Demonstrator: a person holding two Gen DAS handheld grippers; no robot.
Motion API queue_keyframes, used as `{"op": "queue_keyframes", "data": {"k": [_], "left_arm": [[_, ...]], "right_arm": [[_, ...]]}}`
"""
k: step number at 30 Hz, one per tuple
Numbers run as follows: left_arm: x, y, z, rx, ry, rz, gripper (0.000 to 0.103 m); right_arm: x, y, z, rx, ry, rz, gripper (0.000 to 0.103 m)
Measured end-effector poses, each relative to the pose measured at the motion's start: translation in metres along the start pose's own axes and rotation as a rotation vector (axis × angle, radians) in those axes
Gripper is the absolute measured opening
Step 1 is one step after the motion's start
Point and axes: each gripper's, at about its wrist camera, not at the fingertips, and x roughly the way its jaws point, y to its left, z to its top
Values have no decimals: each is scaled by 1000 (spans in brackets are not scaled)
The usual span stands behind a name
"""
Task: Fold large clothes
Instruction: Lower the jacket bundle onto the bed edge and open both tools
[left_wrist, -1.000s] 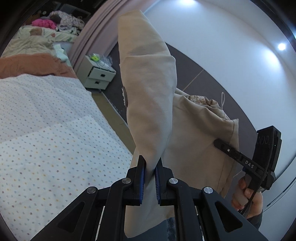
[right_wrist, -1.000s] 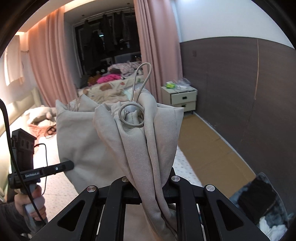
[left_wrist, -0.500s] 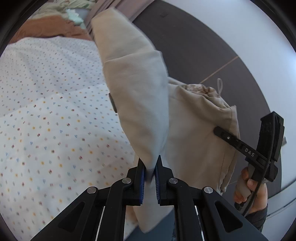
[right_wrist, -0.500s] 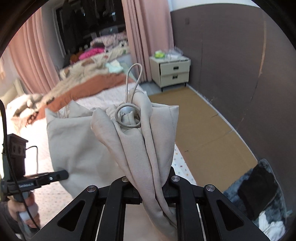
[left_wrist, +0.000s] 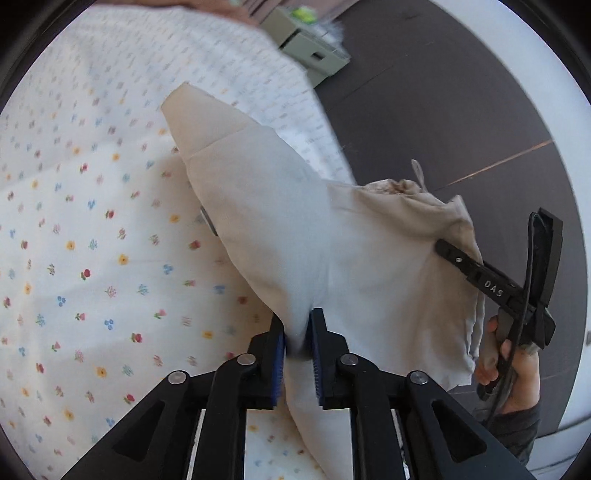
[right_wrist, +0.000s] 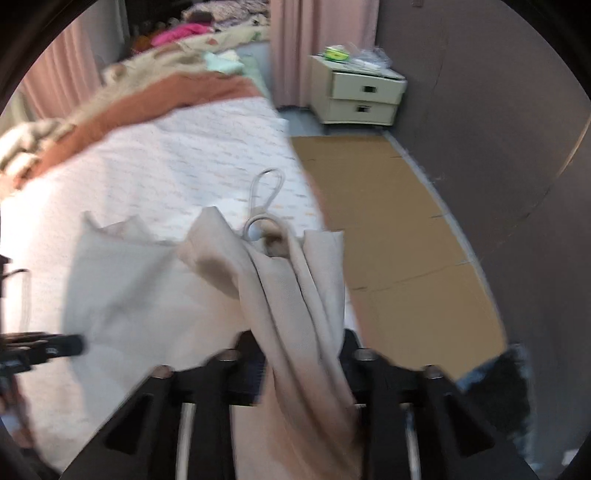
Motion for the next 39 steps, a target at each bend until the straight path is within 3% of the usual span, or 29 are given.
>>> {"op": "queue_keyframes", "data": {"k": [2, 5, 8, 17, 21, 24, 25, 26, 27, 28, 32, 39], "left_arm": [[5, 5, 2, 3, 27, -1, 29], [3, 9, 0, 18, 16, 6, 41], [-1, 8, -3, 34, -1, 3, 46], [10, 3, -2, 83, 23, 18, 47], [9, -2, -14, 120, 23, 37, 46], [11, -7, -21, 149, 32, 40, 44], [13, -9, -21, 160, 29, 47, 42], [15, -10, -20, 170, 27, 59, 33], [18, -12, -19, 179, 31, 71, 29], [19, -13, -18, 181, 36, 67, 28], [27, -20, -13, 215, 27, 68, 25], [30, -26, -13, 235, 26, 92, 25]], "right_arm": [[-7, -16, -5, 69, -28, -59, 53], [-31, -44, -27, 169, -75, -62, 58], [-48, -70, -57, 270, -67, -80, 62], [-46, -132, -177, 612, 14, 17, 62], [-29, -139, -215, 708, 37, 66, 62], [-9, -138, -229, 763, 42, 158, 62], [-4, -138, -233, 778, 33, 193, 60], [1, -137, -235, 785, 17, 231, 48], [7, -136, -233, 790, 6, 238, 37], [9, -138, -234, 801, -7, 223, 16], [10, -141, -226, 819, -59, 196, 8], [16, -145, -223, 854, -41, 144, 8]]}}
